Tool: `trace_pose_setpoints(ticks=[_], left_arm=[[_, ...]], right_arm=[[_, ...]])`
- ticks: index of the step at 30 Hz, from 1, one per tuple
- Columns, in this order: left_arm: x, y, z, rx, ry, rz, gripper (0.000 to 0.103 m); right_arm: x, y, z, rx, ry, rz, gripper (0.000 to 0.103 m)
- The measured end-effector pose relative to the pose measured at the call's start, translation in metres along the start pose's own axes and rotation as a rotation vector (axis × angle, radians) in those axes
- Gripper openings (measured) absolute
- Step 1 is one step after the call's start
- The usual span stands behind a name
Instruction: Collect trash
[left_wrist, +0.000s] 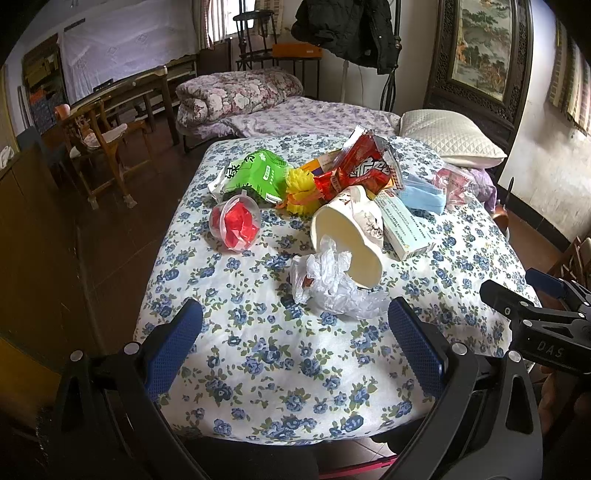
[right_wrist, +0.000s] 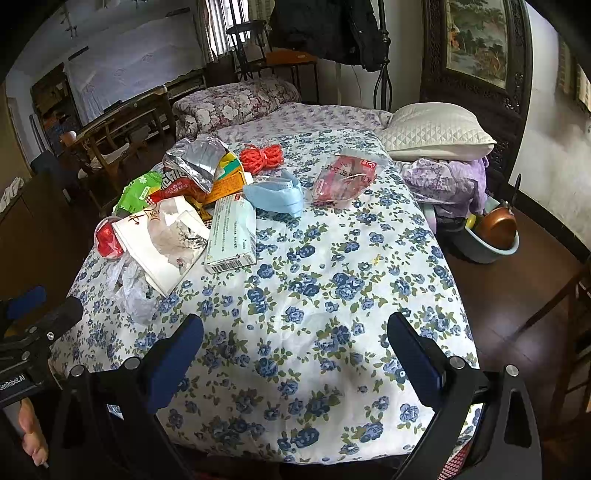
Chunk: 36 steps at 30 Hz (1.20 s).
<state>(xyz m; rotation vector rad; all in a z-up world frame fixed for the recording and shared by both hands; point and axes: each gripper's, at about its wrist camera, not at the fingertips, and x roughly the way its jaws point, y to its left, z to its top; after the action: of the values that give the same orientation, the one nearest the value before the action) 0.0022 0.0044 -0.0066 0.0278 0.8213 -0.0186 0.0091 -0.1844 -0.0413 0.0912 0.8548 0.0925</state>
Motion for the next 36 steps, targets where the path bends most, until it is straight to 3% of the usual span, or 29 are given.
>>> trace_pose_setpoints(ticks=[36], left_arm=[[0.0013,0.0042,-0.0021,-0.013,0.007,0.000,0.096]], right_arm=[[0.0013,0.0031,-0.0007,-0.004,0.003,0.010,0.097]])
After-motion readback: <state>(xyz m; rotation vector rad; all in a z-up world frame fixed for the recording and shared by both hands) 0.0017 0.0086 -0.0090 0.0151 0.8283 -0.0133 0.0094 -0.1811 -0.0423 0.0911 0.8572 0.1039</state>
